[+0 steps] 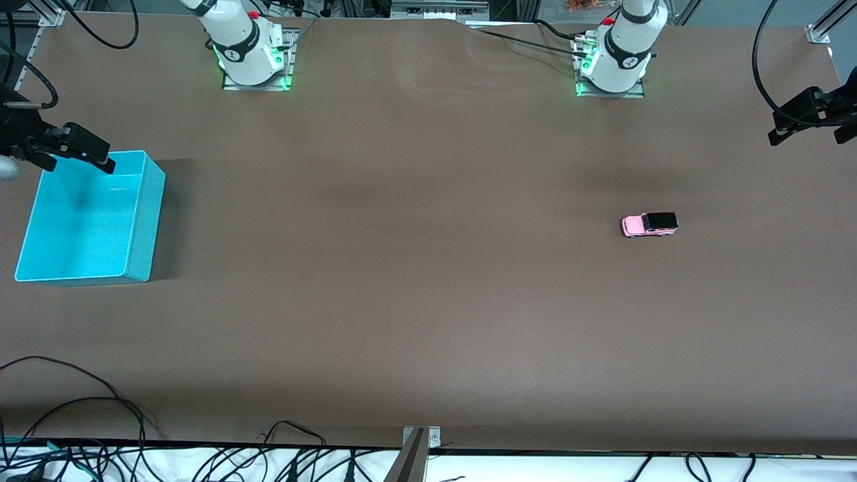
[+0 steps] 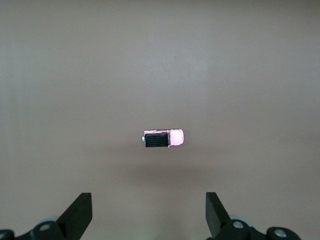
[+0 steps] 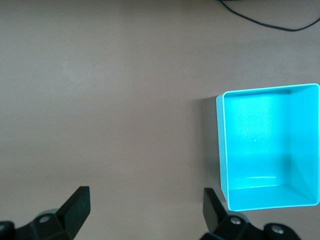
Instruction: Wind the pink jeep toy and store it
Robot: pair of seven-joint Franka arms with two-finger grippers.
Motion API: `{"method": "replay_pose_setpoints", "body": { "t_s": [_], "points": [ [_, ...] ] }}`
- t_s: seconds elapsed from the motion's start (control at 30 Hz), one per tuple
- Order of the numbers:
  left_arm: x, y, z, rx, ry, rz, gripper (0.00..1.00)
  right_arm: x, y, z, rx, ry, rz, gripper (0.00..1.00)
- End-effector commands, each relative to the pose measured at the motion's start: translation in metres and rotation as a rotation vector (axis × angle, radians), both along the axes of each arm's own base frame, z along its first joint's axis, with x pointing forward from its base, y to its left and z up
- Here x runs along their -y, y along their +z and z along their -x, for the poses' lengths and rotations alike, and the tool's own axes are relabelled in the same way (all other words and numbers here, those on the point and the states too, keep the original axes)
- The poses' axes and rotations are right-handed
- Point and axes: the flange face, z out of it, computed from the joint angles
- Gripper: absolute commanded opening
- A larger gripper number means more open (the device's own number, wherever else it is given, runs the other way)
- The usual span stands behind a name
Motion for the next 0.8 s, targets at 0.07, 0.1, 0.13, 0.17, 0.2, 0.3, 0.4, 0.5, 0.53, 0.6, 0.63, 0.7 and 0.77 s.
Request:
{"method": "replay_pose_setpoints", "body": {
  "t_s": [0.07,0.1,0.13,0.17,0.2,0.3,0.4,0.5,0.53,0.6,0.63,0.7,0.77],
  "points": [
    [-0.0032,0.004,-0.0012,-0.011,-0.015,0.011,1.0,0.0027,0.0146,0.0013,0.011,0.014,-0.012,1.0],
    [-0.0024,0.004,-0.0013,-0.011,-0.016,0.011,1.0,0.0028,0.0152,0.0014,0.011,0.012,-0.012,1.0],
    [-0.0032,0.004,-0.0012,-0.011,-0.015,0.011,1.0,0.0028,0.0154,0.0012,0.013,0.009,-0.012,1.0],
    [-0.0033,0.004,-0.0012,-0.011,-0.015,0.011,1.0,0.0028,0.0154,0.0012,0.013,0.012,-0.012,1.0],
    [-0.0033,0.0034,-0.0014,-0.011,-0.015,0.011,1.0,0.0028,0.0154,0.0012,0.013,0.012,-0.012,1.0],
    [-0.0099,0.0018,-0.0007,-0.017,-0.003,0.017,1.0,0.0019,0.0154,0.0012,0.013,0.012,-0.012,1.0],
    [-0.0105,0.0017,-0.0007,-0.016,-0.002,0.019,1.0,0.0019,0.0145,0.0008,0.011,0.011,-0.012,1.0],
    [-0.0097,0.0019,0.0006,-0.023,-0.002,0.019,1.0,0.0011,0.0136,0.0003,0.01,0.014,-0.012,1.0],
    [-0.0096,0.0013,0.0014,-0.03,0.0,0.02,1.0,0.0011,0.0135,0.0005,0.008,0.014,-0.012,1.0],
    [-0.0087,0.0004,0.0043,-0.05,-0.001,0.021,1.0,0.0011,0.0135,0.0005,0.008,0.014,-0.012,1.0],
    [-0.0087,0.0001,0.0053,-0.055,0.001,0.021,1.0,0.0011,0.0128,0.0005,0.007,0.014,-0.012,1.0],
    [-0.0087,0.0007,0.0068,-0.057,0.007,0.021,1.0,0.0011,0.0135,0.0005,0.008,0.014,-0.012,1.0],
    [-0.0077,-0.0004,0.0082,-0.06,0.015,0.023,1.0,0.0011,0.0135,0.0005,0.008,0.014,-0.012,1.0]
  ]
}}
